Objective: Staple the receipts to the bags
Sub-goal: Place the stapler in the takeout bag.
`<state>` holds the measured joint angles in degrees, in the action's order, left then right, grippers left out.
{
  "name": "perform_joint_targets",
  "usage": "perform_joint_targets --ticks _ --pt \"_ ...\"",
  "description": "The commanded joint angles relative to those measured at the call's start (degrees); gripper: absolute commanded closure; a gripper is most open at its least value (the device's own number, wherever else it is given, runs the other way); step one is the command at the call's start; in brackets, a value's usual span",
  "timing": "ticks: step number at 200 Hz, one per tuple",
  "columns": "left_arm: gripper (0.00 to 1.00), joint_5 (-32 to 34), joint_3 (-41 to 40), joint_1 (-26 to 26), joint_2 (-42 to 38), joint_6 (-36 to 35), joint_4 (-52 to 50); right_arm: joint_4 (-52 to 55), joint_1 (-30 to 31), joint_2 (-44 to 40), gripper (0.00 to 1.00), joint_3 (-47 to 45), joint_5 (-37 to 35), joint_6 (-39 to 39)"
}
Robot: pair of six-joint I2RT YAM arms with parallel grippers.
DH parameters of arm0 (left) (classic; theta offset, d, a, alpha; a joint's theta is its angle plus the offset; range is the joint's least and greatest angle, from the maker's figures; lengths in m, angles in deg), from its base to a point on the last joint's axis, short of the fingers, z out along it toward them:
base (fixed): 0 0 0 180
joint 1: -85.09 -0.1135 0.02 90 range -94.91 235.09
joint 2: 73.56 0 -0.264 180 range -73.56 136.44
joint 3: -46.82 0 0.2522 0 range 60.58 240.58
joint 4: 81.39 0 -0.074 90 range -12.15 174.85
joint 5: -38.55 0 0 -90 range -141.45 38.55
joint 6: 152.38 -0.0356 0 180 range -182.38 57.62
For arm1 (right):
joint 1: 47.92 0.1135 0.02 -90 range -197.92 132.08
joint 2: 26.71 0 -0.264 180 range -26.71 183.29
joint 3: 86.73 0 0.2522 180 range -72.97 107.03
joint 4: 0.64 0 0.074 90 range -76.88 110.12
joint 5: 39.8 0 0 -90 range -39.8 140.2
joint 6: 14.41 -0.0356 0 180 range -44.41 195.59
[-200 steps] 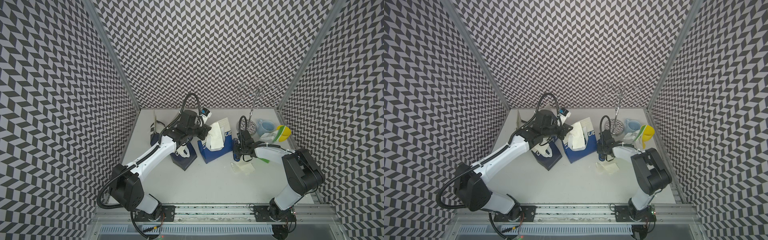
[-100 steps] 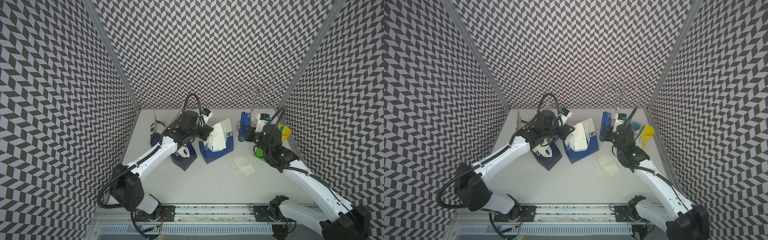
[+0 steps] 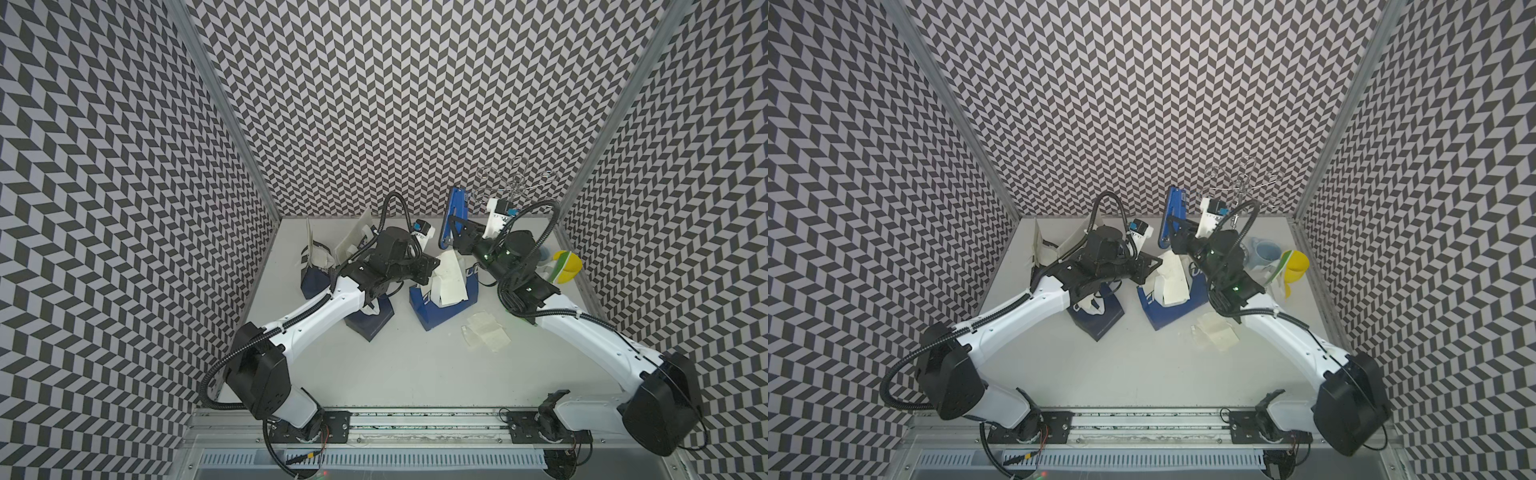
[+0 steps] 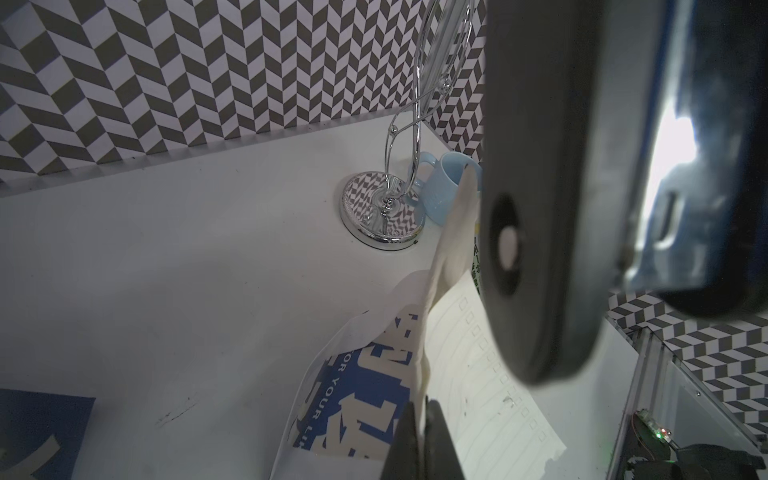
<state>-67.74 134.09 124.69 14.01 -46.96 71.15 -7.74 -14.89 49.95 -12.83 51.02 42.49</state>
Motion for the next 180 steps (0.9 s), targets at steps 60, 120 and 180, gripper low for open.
perform_joint_targets --ticks 60,120,180 --pt "1.0 0.4 -0.6 0.5 -1.2 2.9 2.9 -4.3 3.7 0.3 1.0 -1.7 -11.2 2.0" --pt "1.0 -0.3 -0.7 0.4 -0.9 3.6 3.5 -5.3 3.9 0.6 1.0 -2.9 -13.1 4.4" --pt "1.0 -1.6 -0.7 0.4 -0.6 3.7 4.1 -6.4 3.9 1.8 1.0 -3.5 -14.4 7.0"
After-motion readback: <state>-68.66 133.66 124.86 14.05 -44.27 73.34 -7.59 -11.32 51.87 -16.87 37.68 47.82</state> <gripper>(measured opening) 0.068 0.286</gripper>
